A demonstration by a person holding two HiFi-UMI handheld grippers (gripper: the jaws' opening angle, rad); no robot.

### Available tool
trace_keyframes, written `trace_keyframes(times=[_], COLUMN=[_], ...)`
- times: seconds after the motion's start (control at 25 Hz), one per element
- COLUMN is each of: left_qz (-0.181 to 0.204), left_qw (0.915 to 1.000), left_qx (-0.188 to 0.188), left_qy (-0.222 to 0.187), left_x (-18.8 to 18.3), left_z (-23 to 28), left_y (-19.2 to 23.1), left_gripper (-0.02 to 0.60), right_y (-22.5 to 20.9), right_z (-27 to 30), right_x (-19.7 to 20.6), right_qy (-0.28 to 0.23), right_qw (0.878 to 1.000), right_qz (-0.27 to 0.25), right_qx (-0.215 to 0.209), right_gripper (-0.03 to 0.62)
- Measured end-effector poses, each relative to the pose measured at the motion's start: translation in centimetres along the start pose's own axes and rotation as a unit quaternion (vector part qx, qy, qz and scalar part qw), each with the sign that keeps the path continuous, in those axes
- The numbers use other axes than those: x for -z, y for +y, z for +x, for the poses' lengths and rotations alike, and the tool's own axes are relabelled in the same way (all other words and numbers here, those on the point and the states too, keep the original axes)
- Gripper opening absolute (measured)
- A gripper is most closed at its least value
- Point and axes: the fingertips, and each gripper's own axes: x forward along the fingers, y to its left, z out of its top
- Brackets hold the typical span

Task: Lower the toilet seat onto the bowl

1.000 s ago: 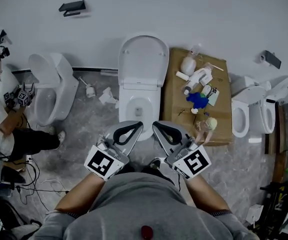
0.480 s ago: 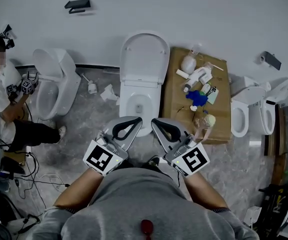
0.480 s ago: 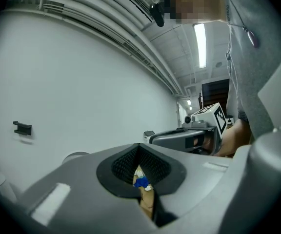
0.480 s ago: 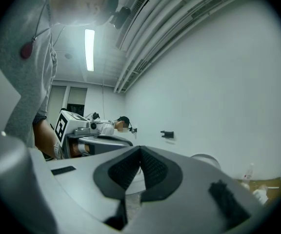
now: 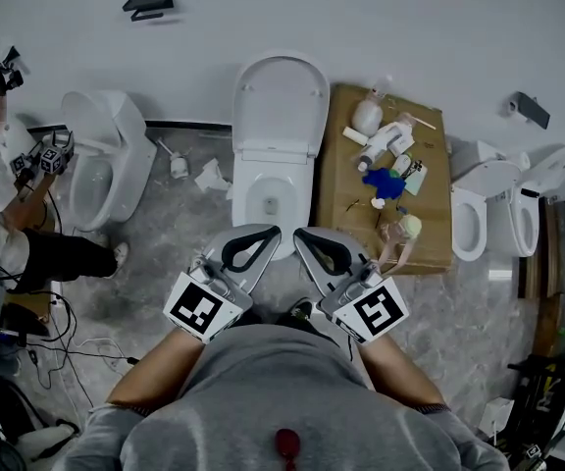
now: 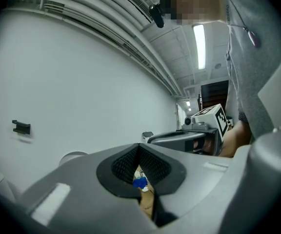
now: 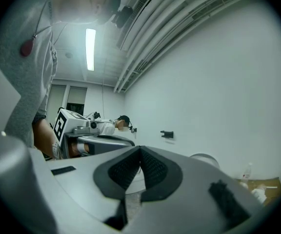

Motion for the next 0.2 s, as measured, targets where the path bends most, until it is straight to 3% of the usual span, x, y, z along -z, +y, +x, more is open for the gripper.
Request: trace_keyframes(times=[0.2], left_qz=[0.001], left_qw=[1.0], left_qx=[-0.002], left_qy=[-0.001], left_x=[0.41], left_z=[-0.54], left_y=[-0.18], left_gripper=[0.006], right_y=[0.63], right_z=[-0.11], right_x=[0.38], right_qy=[0.0], right_qw=[1.0], right_qz=[0.001], right_qx=[-0.003], right_gripper=[0.014])
